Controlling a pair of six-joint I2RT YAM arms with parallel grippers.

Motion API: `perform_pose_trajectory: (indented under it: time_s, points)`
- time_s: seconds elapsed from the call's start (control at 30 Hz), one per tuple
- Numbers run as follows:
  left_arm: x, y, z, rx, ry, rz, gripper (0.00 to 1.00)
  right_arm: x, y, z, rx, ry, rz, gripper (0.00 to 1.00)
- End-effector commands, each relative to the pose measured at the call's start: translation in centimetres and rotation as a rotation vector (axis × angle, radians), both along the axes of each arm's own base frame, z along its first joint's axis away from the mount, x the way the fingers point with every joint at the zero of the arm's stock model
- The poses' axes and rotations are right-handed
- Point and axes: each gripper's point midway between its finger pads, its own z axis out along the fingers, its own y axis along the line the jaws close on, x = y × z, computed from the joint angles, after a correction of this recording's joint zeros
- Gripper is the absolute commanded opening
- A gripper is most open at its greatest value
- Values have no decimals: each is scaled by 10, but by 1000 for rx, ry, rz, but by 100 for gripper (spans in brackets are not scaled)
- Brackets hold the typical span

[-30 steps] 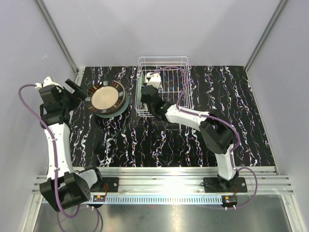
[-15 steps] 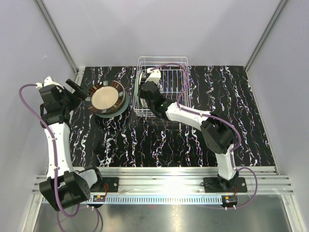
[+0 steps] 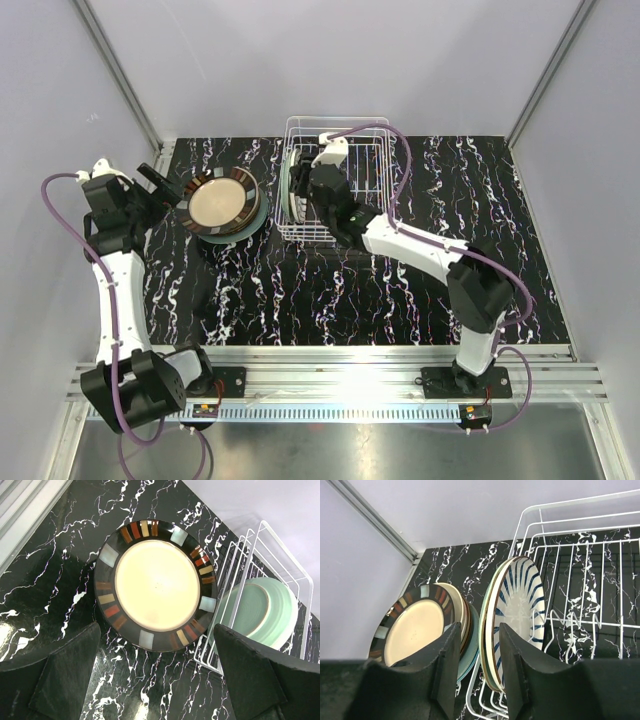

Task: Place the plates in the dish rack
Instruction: Insert the plate into the dish rack, then grab a plate with the left arm

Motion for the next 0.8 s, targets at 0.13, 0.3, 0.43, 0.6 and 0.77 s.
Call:
perform_pose_trajectory:
  time_s: [0.13, 0.3, 0.43, 0.6, 0.77]
  points:
    - [13, 2, -2, -1, -6, -16, 99, -25, -16, 25, 15, -56, 49, 43]
    - [11, 16, -17, 22, 59, 54, 99, -37, -52, 11, -31, -28, -39, 44]
    - [15, 22, -34, 2, 109, 69, 99, -44, -98, -22, -111, 46, -177, 46]
    - [22, 27, -60, -47, 172, 62, 99, -44, -152, -58, -85, 153, -249, 47]
    - [22, 34, -73, -53, 206, 84, 99, -39, -198, -86, -99, 230, -345, 47]
